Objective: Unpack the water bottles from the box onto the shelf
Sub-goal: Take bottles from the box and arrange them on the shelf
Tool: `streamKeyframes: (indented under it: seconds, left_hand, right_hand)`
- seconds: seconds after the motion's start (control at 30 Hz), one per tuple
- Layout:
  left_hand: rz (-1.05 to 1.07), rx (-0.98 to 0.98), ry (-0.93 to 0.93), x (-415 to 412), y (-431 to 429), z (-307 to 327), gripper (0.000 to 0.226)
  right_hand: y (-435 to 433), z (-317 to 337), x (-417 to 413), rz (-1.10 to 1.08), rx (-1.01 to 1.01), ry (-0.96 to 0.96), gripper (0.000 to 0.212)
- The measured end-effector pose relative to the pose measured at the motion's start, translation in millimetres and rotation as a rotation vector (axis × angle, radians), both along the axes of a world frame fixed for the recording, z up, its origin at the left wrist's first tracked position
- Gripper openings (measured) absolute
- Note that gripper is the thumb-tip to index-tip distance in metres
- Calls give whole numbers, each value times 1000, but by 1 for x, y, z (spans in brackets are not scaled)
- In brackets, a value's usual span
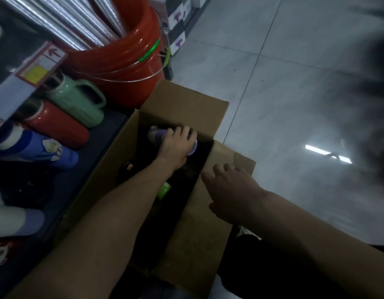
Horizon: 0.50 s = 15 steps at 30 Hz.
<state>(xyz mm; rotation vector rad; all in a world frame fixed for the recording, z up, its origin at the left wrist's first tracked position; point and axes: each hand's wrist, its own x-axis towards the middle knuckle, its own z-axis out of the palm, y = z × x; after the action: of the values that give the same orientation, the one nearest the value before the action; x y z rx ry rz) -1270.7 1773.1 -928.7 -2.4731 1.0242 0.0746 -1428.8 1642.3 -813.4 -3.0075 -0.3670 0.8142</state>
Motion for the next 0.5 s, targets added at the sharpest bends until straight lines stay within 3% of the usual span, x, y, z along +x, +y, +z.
streamKeyframes:
  seconds: [0.17,0.5]
  left_hand:
    - [123,-37,-15,-1,48,26,78]
    - [15,-225,-143,-37,150,95,74]
  right_hand:
    - [11,4,6,45,-6,3,62]
    - [61,34,3,141,-28,-21,56]
